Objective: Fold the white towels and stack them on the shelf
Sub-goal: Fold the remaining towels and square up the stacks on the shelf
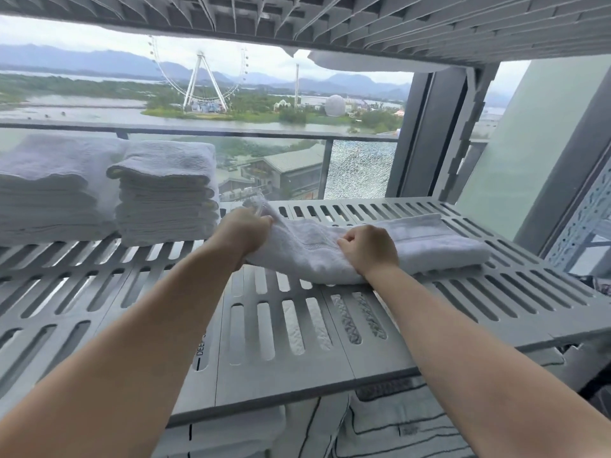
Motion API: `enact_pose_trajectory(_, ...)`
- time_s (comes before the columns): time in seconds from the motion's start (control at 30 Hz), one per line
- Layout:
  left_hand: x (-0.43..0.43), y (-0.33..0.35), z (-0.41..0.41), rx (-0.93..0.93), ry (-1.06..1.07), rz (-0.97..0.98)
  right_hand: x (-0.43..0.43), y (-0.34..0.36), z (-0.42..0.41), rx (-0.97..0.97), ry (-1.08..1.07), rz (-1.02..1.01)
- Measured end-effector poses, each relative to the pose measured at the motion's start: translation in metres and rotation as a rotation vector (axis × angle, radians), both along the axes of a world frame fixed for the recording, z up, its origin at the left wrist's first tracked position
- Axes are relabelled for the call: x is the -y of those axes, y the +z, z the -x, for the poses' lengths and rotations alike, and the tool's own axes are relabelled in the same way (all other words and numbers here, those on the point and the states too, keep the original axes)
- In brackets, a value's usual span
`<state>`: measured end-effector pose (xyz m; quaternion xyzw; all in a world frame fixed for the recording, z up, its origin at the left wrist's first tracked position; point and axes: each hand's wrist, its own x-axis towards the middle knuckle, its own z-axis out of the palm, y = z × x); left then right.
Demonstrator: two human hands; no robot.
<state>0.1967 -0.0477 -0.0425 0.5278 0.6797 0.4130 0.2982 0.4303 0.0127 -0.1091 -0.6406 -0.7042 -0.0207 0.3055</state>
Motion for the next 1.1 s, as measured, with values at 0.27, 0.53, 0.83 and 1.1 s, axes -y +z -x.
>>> enact_pose_trajectory(0.27, 0.002, 0.048, -0.055, 0.170, -0.008, -0.169, 0.001, 0.033, -0.048, -0.344, 0.299, 0.242)
enact_pose_trajectory(0.53, -0.020, 0.072, -0.160, -0.203, 0.041, -0.421, -0.009, 0.090, -0.117, -1.046, 0.504, 0.387)
enact_pose_trajectory(0.83, -0.038, 0.037, -0.278, -0.480, 0.017, -0.513, -0.037, 0.105, -0.168, -1.139, 0.432, 0.678)
enact_pose_trajectory(1.1, -0.042, 0.032, -0.283, -0.228, -0.096, -0.276, -0.059, 0.066, -0.198, -0.997, 0.180, 0.652)
